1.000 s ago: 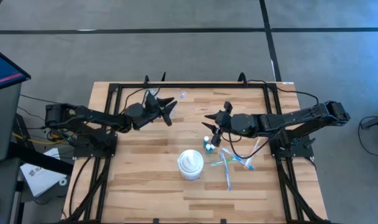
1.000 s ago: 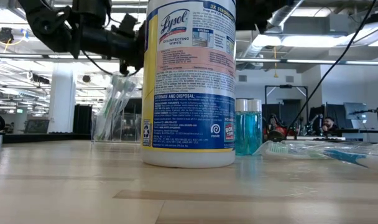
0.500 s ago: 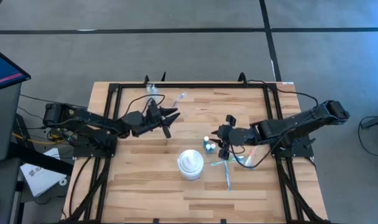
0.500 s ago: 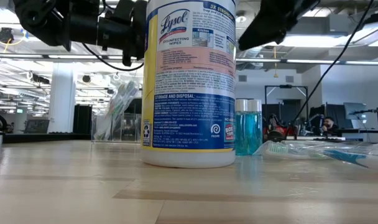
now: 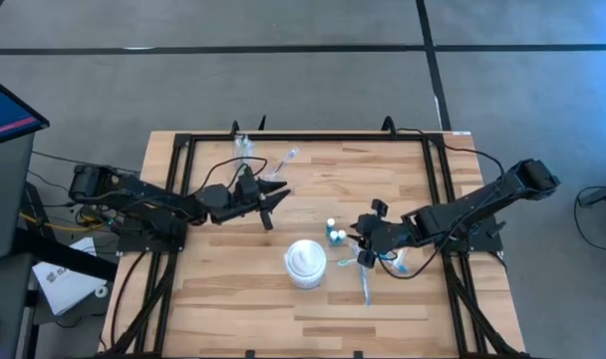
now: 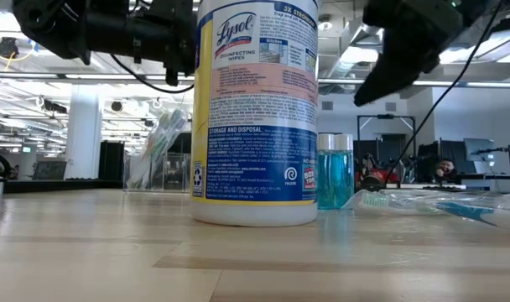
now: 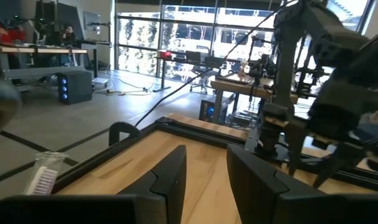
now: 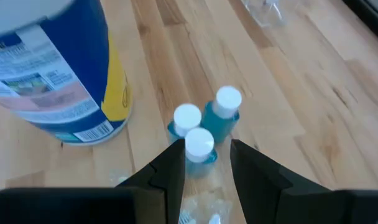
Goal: Pick & Place toothbrushing station
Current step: Put the blue mouthwash into the transparent organizer
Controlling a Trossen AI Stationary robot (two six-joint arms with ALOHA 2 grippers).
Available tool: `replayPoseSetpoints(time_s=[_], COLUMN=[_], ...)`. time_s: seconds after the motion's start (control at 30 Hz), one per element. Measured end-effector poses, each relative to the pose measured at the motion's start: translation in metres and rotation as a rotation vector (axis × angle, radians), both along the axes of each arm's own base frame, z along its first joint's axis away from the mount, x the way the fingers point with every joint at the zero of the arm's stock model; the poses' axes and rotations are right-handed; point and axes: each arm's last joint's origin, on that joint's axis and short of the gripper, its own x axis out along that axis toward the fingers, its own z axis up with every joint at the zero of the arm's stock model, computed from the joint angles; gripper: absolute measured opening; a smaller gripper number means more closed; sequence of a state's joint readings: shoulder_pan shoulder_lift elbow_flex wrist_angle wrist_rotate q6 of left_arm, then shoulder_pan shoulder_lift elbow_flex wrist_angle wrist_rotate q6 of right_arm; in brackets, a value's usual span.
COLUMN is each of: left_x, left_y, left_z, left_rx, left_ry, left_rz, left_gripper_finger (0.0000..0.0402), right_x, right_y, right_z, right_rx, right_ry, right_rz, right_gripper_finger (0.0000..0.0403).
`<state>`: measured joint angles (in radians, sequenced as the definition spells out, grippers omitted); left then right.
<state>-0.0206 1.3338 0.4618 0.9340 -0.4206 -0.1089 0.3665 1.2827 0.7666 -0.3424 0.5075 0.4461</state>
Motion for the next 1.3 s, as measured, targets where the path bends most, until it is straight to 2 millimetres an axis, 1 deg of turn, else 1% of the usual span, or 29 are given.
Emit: replayPoseSetpoints(time_s=[0.27,0.37,0.47,0.67,0.83,1.03,1.13,1.2,1.3], left_x=[0.0,0.0,0.0,0.0,0.0,0.0,0.0,0.0,0.0], left_y=[-0.006,-0.008,-0.008,-0.008,-0.008,-0.008,-0.008,-0.008,-0.008], left_z=[0.0,0.0,0.0,-0.002,-0.003,-0.003,-0.003,-0.003,-0.003], left_rx=[0.0,0.0,0.0,0.0,0.001,0.001,0.001,0.001,0.001], left_ry=[0.0,0.0,0.002,0.023,0.027,0.029,0.03,0.03,0.03], left_rz=[-0.022,-0.029,-0.031,-0.031,-0.031,-0.031,-0.03,-0.03,-0.03], left_gripper_finger=[0.0111,0.0111,0.0111,0.0111,0.0111,0.0111,0.0111,0.0111,0.0111], right_x=[-0.004,-0.007,-0.006,-0.01,-0.01,-0.013,-0.012,-0.012,-0.009], right_y=[0.002,0.0,0.001,-0.001,-0.001,-0.005,-0.004,-0.004,-0.004], right_z=[-0.015,-0.022,-0.024,-0.034,-0.036,-0.045,-0.044,-0.043,-0.048], right_rx=[0.015,0.012,0.024,0.014,0.021,0.028,0.029,0.013,0.0], right_ry=[-0.05,-0.038,-0.068,-0.071,-0.098,-0.123,-0.144,-0.142,-0.125], right_rz=[-0.01,-0.011,-0.011,0.001,0.003,-0.003,0.005,0.019,0.021], right_gripper_finger=[0.0118,0.0118,0.0118,0.0118,0.0118,0.0118,0.0118,0.0118,0.0118])
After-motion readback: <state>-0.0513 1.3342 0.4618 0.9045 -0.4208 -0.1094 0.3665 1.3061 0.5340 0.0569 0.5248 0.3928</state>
